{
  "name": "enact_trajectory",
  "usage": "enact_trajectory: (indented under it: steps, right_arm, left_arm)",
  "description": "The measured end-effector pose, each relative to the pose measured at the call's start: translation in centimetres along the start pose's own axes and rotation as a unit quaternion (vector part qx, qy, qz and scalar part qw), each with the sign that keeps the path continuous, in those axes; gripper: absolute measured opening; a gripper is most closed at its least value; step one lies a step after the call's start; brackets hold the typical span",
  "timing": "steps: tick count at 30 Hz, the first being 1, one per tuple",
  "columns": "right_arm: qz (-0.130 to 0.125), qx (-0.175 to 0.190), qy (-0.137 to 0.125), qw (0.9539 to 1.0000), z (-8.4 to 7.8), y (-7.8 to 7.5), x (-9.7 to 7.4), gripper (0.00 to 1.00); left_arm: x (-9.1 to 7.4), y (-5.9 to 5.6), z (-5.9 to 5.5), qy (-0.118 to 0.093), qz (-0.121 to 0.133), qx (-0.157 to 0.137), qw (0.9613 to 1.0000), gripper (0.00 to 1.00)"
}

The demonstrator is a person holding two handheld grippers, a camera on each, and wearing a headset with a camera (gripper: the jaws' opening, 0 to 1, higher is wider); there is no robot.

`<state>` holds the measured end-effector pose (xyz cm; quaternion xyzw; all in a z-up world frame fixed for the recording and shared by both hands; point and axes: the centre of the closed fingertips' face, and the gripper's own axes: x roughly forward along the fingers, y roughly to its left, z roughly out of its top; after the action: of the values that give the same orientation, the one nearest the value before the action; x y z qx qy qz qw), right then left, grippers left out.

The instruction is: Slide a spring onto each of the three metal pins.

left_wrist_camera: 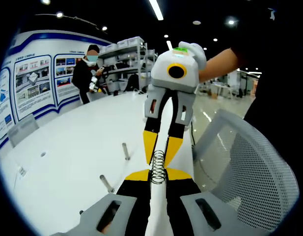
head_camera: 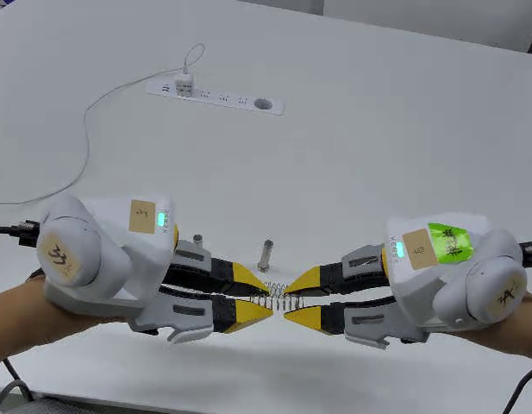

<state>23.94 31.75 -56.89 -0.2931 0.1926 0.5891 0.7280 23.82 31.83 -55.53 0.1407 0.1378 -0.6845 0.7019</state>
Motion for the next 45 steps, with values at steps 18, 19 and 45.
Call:
enact_trajectory:
  steps: [18,19,45]
  right_arm:
    - [0.028,0.05,-0.022,0.9981,1.4,0.2,-0.9,0.1]
    - [0.029,0.053,-0.025,0.9979,1.6,0.2,-0.9,0.1]
    - [0.027,0.112,-0.112,0.987,5.8,-0.9,-1.5,0.1]
  left_arm:
    - [0.4,-0.4,-0.5,0.027,-0.011,0.045,0.9986,0.09]
    - [0.4,-0.3,-0.5,0.026,-0.01,0.045,0.9986,0.09]
    - [0.3,0.1,0.9,-0.009,0.008,0.005,0.9999,0.09]
